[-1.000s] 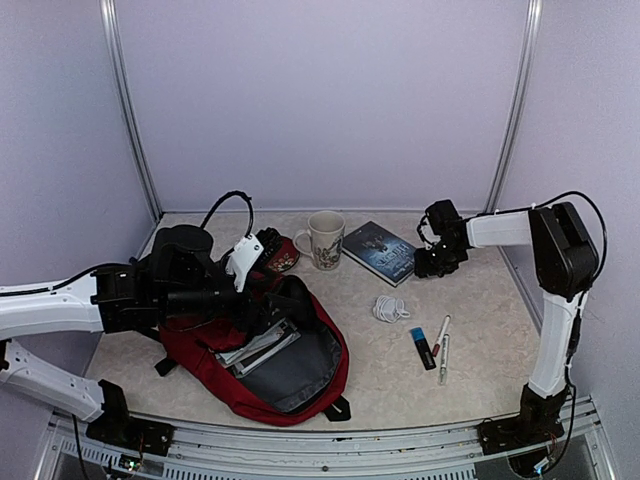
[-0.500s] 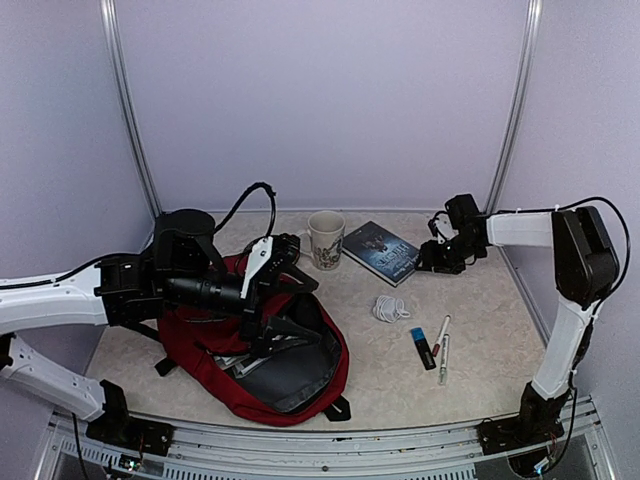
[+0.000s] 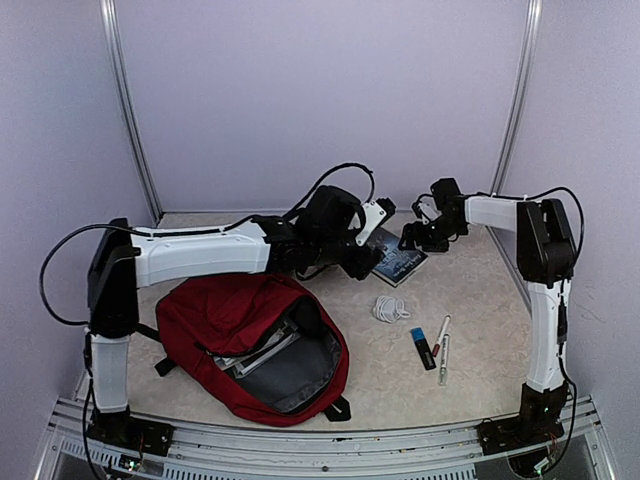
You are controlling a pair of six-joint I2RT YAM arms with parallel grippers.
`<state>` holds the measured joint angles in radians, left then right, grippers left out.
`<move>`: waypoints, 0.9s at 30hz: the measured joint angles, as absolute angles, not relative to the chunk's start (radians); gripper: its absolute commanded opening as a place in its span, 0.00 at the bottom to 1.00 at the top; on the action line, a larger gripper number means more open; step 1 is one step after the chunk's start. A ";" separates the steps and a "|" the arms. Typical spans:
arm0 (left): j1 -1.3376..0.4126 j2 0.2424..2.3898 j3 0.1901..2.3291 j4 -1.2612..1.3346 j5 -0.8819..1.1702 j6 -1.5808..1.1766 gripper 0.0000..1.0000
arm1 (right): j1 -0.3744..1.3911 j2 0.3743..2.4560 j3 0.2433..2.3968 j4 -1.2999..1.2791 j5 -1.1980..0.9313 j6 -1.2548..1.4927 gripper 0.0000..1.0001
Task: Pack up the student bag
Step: Move the book to the center of the board.
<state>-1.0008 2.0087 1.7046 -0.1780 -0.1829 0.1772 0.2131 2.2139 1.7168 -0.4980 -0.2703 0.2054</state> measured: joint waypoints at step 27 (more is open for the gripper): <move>-0.934 2.637 2.150 -0.167 -0.501 0.641 0.65 | 0.194 2.344 1.868 -0.587 -0.382 0.091 0.70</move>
